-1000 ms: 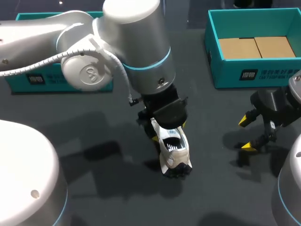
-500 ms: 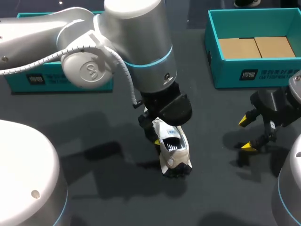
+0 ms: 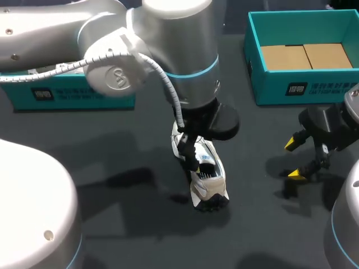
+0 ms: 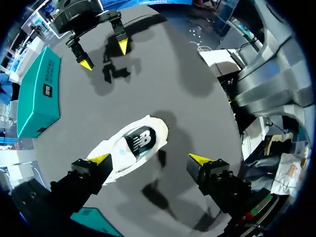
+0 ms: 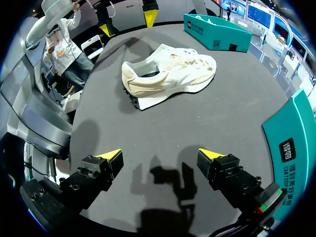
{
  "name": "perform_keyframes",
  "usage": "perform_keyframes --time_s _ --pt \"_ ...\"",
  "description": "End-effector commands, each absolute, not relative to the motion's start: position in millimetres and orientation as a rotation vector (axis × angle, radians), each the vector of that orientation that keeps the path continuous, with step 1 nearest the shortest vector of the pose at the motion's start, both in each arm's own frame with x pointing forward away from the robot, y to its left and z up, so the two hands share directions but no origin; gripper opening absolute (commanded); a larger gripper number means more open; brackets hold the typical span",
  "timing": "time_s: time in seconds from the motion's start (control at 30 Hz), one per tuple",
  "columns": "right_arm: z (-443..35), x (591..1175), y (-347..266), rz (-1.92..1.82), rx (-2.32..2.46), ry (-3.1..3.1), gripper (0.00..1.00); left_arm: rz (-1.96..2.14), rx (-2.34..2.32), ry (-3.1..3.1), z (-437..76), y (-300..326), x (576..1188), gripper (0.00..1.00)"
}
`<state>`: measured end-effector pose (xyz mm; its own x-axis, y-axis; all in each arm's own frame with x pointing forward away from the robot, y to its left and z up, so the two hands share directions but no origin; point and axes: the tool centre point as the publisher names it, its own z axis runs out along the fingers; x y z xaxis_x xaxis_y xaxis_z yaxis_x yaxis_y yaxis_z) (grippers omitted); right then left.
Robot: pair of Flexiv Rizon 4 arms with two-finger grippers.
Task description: Take the shoe out of the shoebox, open the shoe tongue, remove and reinsert the insole, then place the shoe into the shoebox
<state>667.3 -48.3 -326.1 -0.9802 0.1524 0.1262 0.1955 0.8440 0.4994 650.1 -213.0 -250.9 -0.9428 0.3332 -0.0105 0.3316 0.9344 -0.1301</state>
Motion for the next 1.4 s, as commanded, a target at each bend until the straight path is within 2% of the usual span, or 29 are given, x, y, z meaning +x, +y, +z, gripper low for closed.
perform_keyframes --time_s 0.03,0.83,1.4 --pt "-326 666 -49 -0.807 -0.278 -2.94 1.0 0.14 -0.425 -3.095 -250 -220 650 1.0" --pt "-326 666 -49 -0.807 -0.278 -2.94 1.0 0.049 0.066 -3.181 -318 -246 620 1.0" --pt "-326 666 -49 -0.807 -0.278 -2.94 1.0 0.052 0.175 -3.11 -367 -254 617 1.0"
